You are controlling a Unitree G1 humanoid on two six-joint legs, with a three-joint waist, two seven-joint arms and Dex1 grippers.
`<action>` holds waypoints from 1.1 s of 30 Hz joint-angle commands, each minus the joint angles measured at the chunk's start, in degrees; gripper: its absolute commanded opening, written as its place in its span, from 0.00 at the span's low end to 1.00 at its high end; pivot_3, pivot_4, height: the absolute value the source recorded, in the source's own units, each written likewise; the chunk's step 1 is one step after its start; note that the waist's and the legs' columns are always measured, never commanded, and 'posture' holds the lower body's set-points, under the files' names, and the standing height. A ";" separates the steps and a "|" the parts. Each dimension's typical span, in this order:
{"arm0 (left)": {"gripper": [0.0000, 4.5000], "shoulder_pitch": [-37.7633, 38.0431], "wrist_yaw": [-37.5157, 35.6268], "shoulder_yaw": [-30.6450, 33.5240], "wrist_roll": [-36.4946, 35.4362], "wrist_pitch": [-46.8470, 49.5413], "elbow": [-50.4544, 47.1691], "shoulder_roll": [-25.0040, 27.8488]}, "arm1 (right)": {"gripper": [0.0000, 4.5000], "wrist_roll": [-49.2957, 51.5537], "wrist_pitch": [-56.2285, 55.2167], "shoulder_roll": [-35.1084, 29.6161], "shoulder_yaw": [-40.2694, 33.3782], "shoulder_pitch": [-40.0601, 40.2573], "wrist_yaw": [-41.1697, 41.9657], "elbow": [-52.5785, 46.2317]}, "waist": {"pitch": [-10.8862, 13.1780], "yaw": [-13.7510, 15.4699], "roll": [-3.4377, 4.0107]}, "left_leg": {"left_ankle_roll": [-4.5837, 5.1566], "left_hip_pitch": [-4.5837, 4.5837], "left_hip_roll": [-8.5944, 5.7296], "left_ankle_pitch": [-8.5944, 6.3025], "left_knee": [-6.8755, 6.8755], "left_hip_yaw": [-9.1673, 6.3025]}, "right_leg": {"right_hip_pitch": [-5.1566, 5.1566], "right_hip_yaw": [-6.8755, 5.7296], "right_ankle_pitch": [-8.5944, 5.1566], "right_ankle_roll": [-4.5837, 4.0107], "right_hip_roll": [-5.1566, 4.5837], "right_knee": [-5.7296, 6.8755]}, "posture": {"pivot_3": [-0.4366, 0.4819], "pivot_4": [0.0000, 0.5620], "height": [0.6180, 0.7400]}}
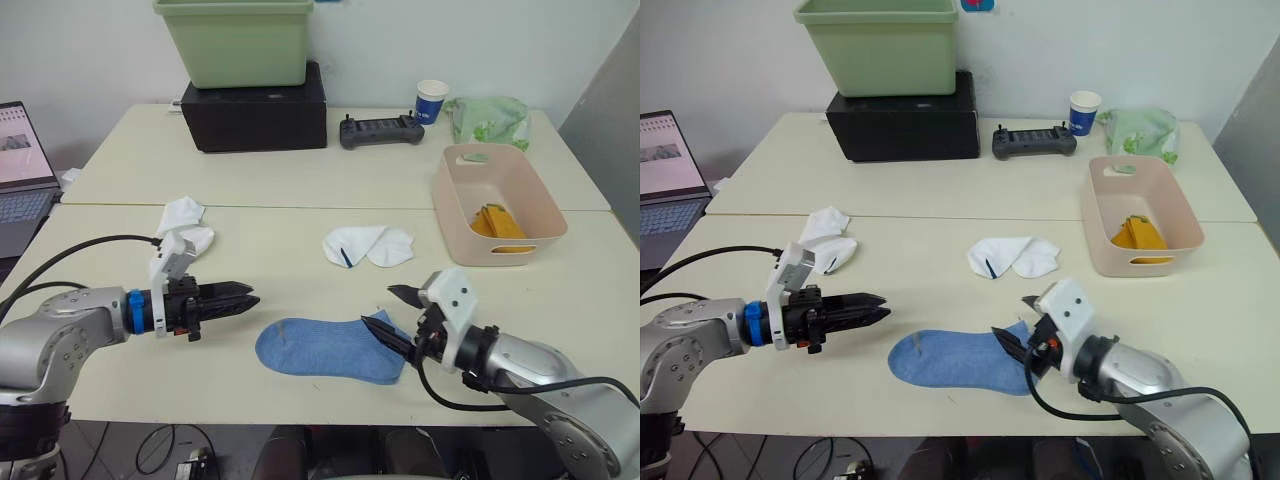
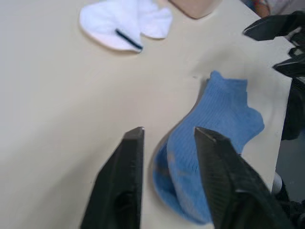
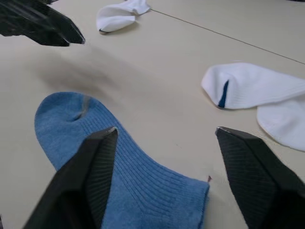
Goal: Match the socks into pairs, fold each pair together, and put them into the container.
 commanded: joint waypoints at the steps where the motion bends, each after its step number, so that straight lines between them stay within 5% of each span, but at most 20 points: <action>1: 0.07 -1.66 -4.90 -9.79 5.57 -7.71 -4.03 -0.82 | 0.50 -3.96 -4.81 -0.73 6.49 -2.04 2.67 3.97 | 0.00 0.07 0.00 | 0.00 0.00 0.00 0.00 0.00 0.01 | 0.00 0.01 0.00 0.00 0.00 0.00 | 0.48 0.27 0.88; 2: 0.01 -2.35 -4.99 -11.91 6.96 -9.04 -3.58 -1.71 | 0.43 -4.91 -6.15 -0.75 7.69 -2.02 3.32 5.60 | 0.00 0.11 0.00 | 0.00 0.00 0.00 0.00 0.00 0.00 | 0.01 -0.02 0.00 0.00 0.00 0.00 | 0.48 0.27 0.88; 7: 0.00 -3.98 -4.12 -19.92 13.70 -13.71 0.76 -5.81 | 0.02 -9.98 -11.86 -1.32 14.31 -1.33 6.64 11.83 | 0.01 0.19 -0.02 | 0.01 -0.01 0.00 0.00 0.03 0.01 | 0.02 -0.01 0.00 0.00 0.02 0.00 | 0.48 0.27 0.88; 14: 0.00 0.08 -3.61 -22.37 19.47 -16.88 7.49 -5.19 | 0.01 -15.58 -17.38 -7.82 16.04 6.19 10.15 13.54 | -0.01 0.30 -0.04 | 0.03 0.00 0.01 -0.02 0.03 -0.06 | 0.04 -0.06 0.00 0.00 0.04 -0.01 | 0.48 0.27 0.88; 23: 0.00 3.73 -4.08 -21.78 20.50 -22.21 8.66 -5.05 | 0.01 -17.68 -23.28 -12.77 8.44 15.47 11.17 15.20 | -0.56 0.33 0.01 | 0.05 0.27 0.01 -0.04 -0.02 -0.03 | 0.32 -0.01 -0.01 0.01 0.04 -0.08 | 0.48 0.27 0.88; 28: 0.00 1.63 -5.14 -17.32 15.78 -22.21 2.52 -4.91 | 0.01 -11.89 -22.38 -9.91 3.19 14.93 11.04 5.85 | -0.53 0.42 -0.04 | 0.06 0.21 0.02 -0.04 -0.01 -0.05 | 0.29 -0.04 -0.01 0.01 0.04 -0.07 | 0.48 0.27 0.88; 33: 0.00 1.97 -3.26 -16.88 16.68 -21.88 2.04 -6.16 | 0.01 -15.09 -19.96 -4.86 7.38 8.29 8.82 8.59 | -0.52 0.41 -0.04 | 0.06 0.20 0.02 -0.04 -0.01 -0.04 | 0.26 -0.01 -0.01 0.01 0.05 -0.05 | 0.48 0.27 0.88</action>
